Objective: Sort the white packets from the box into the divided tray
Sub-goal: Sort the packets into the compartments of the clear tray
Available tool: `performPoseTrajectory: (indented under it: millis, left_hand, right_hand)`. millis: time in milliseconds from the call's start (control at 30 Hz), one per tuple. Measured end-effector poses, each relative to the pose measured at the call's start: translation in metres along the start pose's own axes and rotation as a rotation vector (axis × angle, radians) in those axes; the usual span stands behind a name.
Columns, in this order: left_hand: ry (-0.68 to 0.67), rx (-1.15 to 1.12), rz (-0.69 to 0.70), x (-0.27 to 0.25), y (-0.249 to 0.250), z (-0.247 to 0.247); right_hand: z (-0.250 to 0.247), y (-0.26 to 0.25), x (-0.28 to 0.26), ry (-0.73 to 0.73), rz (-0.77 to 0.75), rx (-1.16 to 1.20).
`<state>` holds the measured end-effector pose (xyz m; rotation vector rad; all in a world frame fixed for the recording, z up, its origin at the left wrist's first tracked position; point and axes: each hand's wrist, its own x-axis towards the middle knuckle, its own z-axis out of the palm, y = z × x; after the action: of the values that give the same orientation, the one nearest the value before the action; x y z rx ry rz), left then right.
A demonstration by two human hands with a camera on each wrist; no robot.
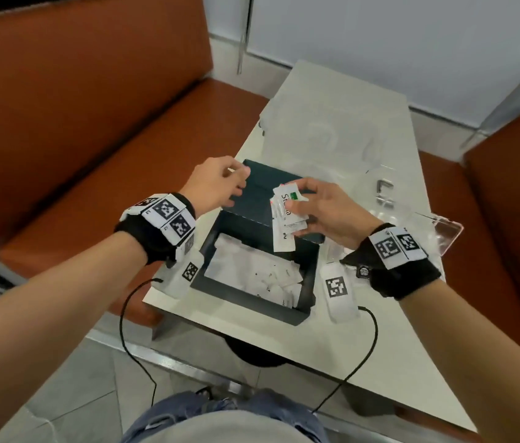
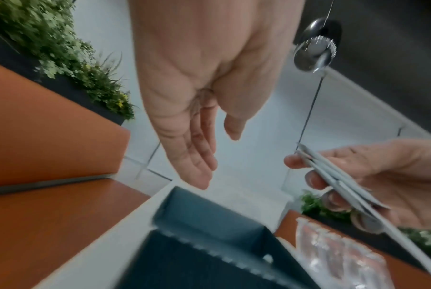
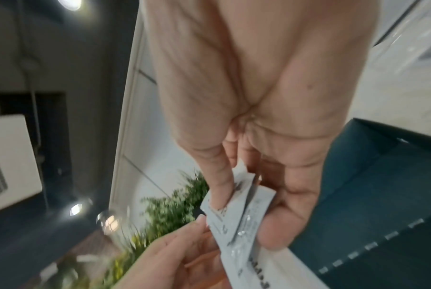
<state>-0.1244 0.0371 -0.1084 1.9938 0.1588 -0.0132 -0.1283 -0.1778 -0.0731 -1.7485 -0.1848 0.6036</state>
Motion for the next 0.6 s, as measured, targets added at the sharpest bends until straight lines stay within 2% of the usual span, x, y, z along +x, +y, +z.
performPoseTrajectory:
  millis: [67, 233, 367, 433, 500, 600]
  left_hand:
    - [-0.09, -0.169, -0.006, -0.003, 0.023, 0.013]
    - [-0.454, -0.477, -0.095, -0.011, 0.07, 0.068]
    - [-0.727, -0.821, -0.179, -0.016, 0.092, 0.114]
    - [-0.743, -0.947, -0.221, -0.016, 0.1, 0.134]
    - [-0.703, -1.031, -0.285, -0.013, 0.11, 0.151]
    - [-0.618, -0.984, -0.302, -0.009, 0.119, 0.173]
  right_hand:
    - [-0.013, -0.004, -0.012, 0.056, -0.048, 0.11]
    - [-0.038, -0.006, -0.03, 0.149, -0.164, 0.314]
    - [-0.056, 0.001, -0.038, 0.276, -0.164, 0.305]
    - [-0.069, 0.005, -0.043, 0.399, -0.165, 0.138]
    - [-0.088, 0.009, -0.047, 0.529, -0.173, -0.154]
    - [-0.122, 0.016, -0.054, 0.57, -0.173, -0.437]
